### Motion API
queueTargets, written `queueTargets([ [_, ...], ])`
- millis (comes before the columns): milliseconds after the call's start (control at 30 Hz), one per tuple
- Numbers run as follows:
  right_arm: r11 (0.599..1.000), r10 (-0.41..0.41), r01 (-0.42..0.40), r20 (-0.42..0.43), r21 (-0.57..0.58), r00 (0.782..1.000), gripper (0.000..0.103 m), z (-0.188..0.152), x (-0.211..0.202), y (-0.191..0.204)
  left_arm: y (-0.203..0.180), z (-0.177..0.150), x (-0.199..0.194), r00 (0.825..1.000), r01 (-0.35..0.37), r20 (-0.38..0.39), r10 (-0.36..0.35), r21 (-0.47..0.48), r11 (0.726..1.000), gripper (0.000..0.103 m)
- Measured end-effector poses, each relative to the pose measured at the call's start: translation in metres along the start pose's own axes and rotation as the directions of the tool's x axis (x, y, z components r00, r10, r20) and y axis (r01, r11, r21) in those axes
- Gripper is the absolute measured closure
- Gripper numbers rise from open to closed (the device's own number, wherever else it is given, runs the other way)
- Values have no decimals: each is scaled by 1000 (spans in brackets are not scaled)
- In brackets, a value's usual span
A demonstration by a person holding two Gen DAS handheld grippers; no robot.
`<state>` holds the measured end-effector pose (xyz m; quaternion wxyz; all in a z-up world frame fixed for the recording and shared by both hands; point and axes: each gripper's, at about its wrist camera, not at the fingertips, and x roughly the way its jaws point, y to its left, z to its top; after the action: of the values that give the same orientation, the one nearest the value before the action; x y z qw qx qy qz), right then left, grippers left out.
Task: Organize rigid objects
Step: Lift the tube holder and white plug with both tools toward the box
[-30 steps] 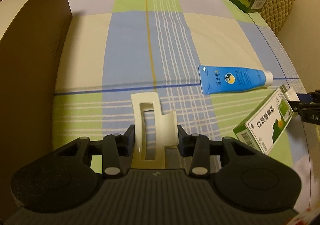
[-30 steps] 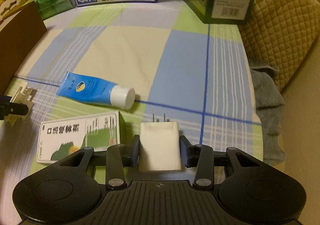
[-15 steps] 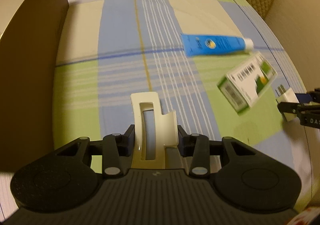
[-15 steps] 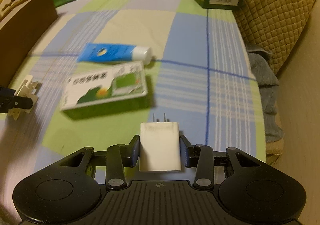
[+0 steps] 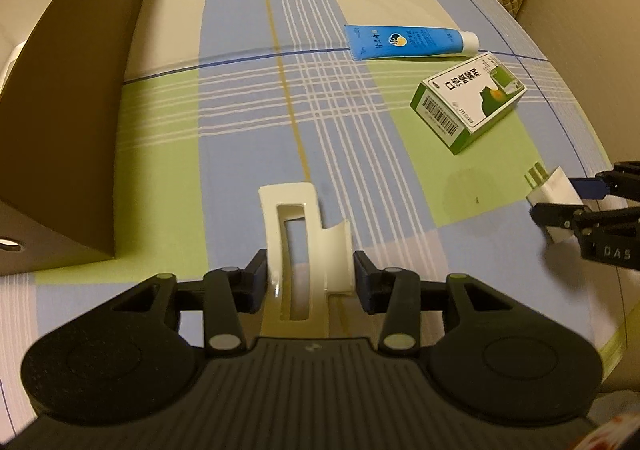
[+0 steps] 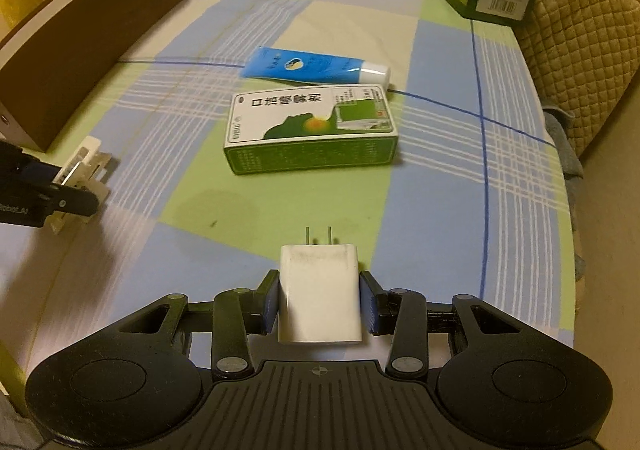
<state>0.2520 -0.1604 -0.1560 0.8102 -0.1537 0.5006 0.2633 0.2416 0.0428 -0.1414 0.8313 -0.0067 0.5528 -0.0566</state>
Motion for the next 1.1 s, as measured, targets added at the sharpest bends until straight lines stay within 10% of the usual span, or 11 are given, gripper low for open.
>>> queueTargets([
  [1100, 990, 142, -141, 48, -32, 989, 65, 8, -34, 49, 17, -25, -84, 988, 37, 150, -33, -29, 999, 67],
])
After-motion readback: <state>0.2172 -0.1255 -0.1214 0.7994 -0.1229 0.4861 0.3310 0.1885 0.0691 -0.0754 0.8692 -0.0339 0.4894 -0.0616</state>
